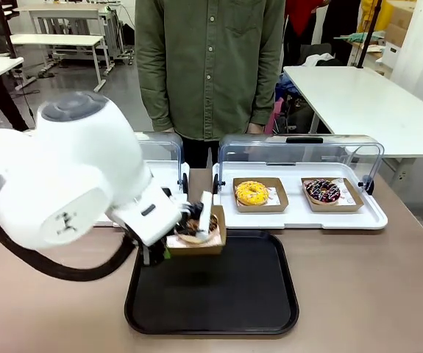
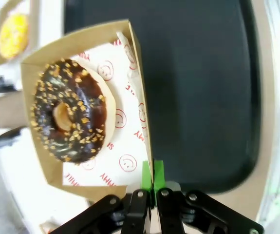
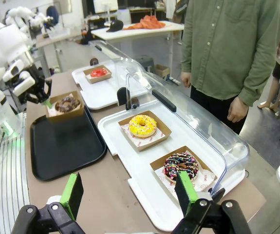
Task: Move the second donut from the left to the tray.
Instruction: Pick up the Paper togo box containing the Donut indicated by the person and place it on the Handle tray.
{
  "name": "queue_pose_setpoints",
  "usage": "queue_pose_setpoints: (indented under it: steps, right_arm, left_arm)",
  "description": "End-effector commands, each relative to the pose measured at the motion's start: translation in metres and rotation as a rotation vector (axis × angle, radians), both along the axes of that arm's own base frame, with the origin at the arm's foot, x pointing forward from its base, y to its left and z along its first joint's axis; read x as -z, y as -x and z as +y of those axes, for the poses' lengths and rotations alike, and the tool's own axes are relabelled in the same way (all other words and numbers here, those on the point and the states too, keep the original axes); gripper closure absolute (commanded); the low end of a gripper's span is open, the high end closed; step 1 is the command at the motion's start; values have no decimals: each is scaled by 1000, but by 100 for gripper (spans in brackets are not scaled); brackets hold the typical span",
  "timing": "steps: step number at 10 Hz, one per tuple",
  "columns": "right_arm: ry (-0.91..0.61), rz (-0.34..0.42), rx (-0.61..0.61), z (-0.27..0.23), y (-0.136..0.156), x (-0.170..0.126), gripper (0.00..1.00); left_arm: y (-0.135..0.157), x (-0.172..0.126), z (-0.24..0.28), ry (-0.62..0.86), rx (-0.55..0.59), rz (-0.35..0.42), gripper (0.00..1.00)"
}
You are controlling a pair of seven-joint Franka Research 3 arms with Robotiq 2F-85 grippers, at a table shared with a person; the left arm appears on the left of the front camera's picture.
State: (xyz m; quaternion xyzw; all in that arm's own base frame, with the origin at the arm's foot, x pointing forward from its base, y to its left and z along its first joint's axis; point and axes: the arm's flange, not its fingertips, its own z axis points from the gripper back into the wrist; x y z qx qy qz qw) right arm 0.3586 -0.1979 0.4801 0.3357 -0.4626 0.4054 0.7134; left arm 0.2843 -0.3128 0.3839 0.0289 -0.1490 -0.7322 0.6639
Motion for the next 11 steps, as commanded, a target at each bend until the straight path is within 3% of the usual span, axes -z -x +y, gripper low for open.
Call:
queue_pose_setpoints:
  steps: [1, 3, 11]
  right_arm:
    - [-8, -36, -7, -1, -3, -2, 0]
    - [-8, -36, -7, -1, -3, -2, 0]
    - [-8, -36, -7, -1, -3, -2, 0]
  left_arm:
    - [21, 23, -10, -30, 14, -15, 98]
    - [40, 37, -25, -27, 6, -31, 98]
    - [38, 80, -36, -44, -10, -24, 98]
